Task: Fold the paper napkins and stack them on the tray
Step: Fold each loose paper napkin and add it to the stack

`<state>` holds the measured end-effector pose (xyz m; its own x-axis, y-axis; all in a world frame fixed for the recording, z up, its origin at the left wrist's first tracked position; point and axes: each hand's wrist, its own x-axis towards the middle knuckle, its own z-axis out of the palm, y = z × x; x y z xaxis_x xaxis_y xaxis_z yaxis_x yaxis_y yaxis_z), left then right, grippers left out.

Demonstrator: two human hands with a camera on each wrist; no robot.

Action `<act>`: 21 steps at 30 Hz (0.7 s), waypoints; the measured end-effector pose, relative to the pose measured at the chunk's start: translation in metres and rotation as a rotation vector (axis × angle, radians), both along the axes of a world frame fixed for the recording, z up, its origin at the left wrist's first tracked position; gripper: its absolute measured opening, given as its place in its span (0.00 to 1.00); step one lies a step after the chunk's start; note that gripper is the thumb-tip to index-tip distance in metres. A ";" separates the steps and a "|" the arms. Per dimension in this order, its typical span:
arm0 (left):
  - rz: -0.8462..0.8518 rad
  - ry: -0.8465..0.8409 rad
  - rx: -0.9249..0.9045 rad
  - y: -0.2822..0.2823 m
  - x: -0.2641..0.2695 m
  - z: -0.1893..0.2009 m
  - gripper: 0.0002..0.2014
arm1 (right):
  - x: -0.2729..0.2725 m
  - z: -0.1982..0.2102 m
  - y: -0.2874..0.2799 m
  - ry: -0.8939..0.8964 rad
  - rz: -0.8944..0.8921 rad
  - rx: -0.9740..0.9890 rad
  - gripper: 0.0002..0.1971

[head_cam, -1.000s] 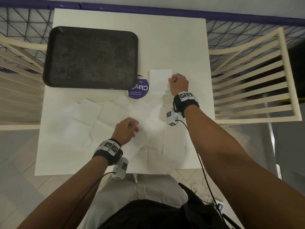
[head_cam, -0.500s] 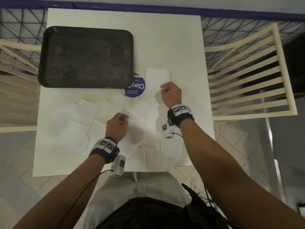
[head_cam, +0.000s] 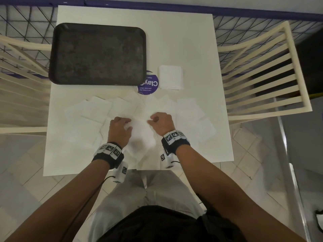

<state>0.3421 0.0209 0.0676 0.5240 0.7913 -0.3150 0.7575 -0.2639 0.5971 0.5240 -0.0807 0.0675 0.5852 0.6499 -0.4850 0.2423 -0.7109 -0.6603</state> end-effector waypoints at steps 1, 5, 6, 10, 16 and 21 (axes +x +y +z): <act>0.002 -0.013 -0.006 0.000 -0.002 0.000 0.16 | -0.004 -0.001 0.001 0.003 -0.019 -0.007 0.15; 0.015 -0.057 -0.051 -0.001 -0.008 0.006 0.15 | -0.014 0.000 0.008 0.029 -0.090 -0.008 0.11; 0.012 -0.067 -0.053 -0.001 -0.009 0.007 0.15 | -0.015 0.000 0.009 0.030 -0.094 -0.005 0.09; 0.049 -0.104 -0.096 -0.001 -0.013 0.013 0.13 | -0.013 0.004 0.008 0.010 -0.114 0.012 0.06; 0.159 -0.177 -0.151 -0.003 0.002 0.026 0.11 | 0.001 0.020 -0.006 0.086 -0.160 0.131 0.09; 0.207 -0.185 -0.417 0.003 0.025 0.034 0.21 | 0.010 0.026 -0.013 0.151 -0.225 0.245 0.06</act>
